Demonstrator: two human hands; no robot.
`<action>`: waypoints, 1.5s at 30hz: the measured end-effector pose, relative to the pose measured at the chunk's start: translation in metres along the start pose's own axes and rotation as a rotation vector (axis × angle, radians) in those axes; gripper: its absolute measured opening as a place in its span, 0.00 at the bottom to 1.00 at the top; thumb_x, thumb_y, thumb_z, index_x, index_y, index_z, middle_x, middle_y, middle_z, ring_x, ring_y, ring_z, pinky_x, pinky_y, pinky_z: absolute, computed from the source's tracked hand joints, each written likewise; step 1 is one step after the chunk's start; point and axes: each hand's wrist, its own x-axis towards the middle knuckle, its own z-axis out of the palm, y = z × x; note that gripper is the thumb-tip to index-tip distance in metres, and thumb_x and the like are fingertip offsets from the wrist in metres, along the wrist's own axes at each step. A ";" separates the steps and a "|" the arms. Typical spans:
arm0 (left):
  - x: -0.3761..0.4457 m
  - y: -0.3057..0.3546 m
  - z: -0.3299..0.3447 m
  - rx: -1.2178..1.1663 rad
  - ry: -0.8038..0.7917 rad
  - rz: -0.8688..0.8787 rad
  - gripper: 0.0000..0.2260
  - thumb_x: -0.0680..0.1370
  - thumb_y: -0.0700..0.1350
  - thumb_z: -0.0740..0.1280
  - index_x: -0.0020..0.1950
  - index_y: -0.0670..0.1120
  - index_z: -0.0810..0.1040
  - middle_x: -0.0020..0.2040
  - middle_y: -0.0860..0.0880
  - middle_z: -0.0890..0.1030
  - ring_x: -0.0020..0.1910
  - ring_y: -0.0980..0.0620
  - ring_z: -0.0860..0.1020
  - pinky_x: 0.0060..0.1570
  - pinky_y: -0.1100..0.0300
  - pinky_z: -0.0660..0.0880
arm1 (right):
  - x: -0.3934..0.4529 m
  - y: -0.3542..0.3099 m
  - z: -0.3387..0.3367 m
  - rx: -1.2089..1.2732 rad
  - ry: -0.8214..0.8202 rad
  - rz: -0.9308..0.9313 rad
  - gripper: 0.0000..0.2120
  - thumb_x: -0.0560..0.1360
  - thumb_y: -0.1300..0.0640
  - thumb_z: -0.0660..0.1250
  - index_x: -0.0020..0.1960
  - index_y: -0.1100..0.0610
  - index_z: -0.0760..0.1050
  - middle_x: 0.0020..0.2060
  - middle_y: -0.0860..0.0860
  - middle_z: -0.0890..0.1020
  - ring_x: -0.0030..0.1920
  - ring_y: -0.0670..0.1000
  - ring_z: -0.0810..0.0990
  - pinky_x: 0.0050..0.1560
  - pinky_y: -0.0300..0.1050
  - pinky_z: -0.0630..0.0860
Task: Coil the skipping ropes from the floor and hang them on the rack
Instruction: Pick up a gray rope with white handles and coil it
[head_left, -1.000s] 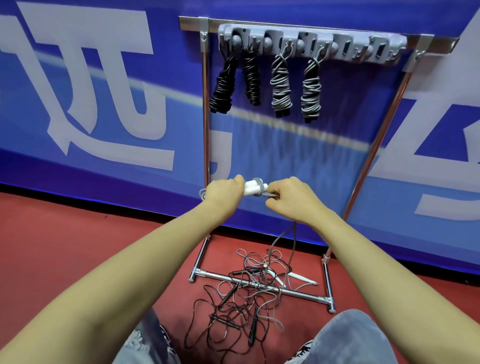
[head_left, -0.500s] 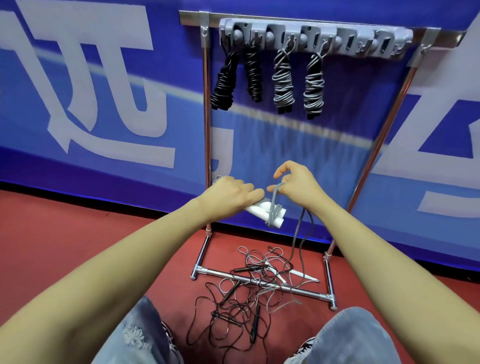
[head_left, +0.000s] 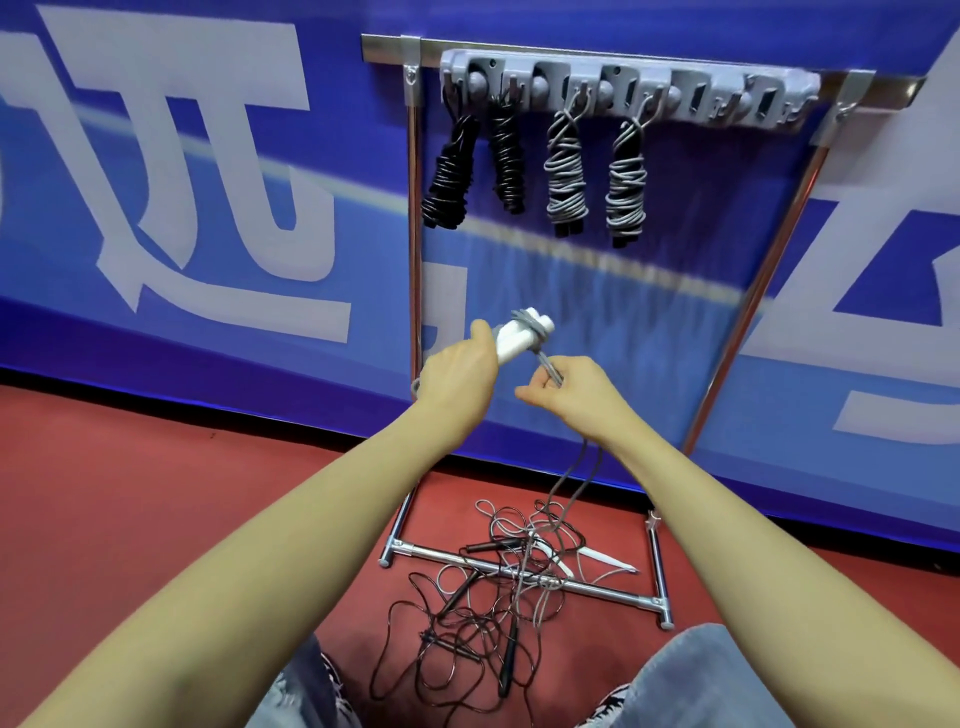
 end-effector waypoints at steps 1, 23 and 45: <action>0.000 -0.001 0.003 -0.004 -0.019 -0.018 0.11 0.76 0.32 0.59 0.56 0.40 0.65 0.43 0.44 0.78 0.36 0.43 0.74 0.33 0.52 0.67 | 0.000 -0.001 -0.001 -0.035 -0.009 -0.003 0.12 0.71 0.59 0.71 0.32 0.55 0.70 0.25 0.48 0.71 0.26 0.45 0.67 0.28 0.34 0.64; -0.012 -0.037 0.019 0.346 0.093 0.839 0.14 0.66 0.33 0.50 0.39 0.43 0.73 0.25 0.47 0.72 0.19 0.47 0.72 0.25 0.63 0.56 | 0.017 0.000 -0.003 -0.054 0.176 0.024 0.09 0.69 0.62 0.73 0.41 0.54 0.74 0.23 0.47 0.69 0.24 0.45 0.67 0.29 0.41 0.70; -0.009 0.007 0.007 -0.118 -0.074 -0.083 0.08 0.79 0.38 0.59 0.58 0.39 0.65 0.51 0.41 0.79 0.47 0.39 0.79 0.37 0.53 0.67 | -0.005 0.004 0.007 -0.016 -0.047 0.026 0.09 0.74 0.61 0.63 0.40 0.67 0.76 0.27 0.54 0.69 0.28 0.51 0.63 0.30 0.42 0.62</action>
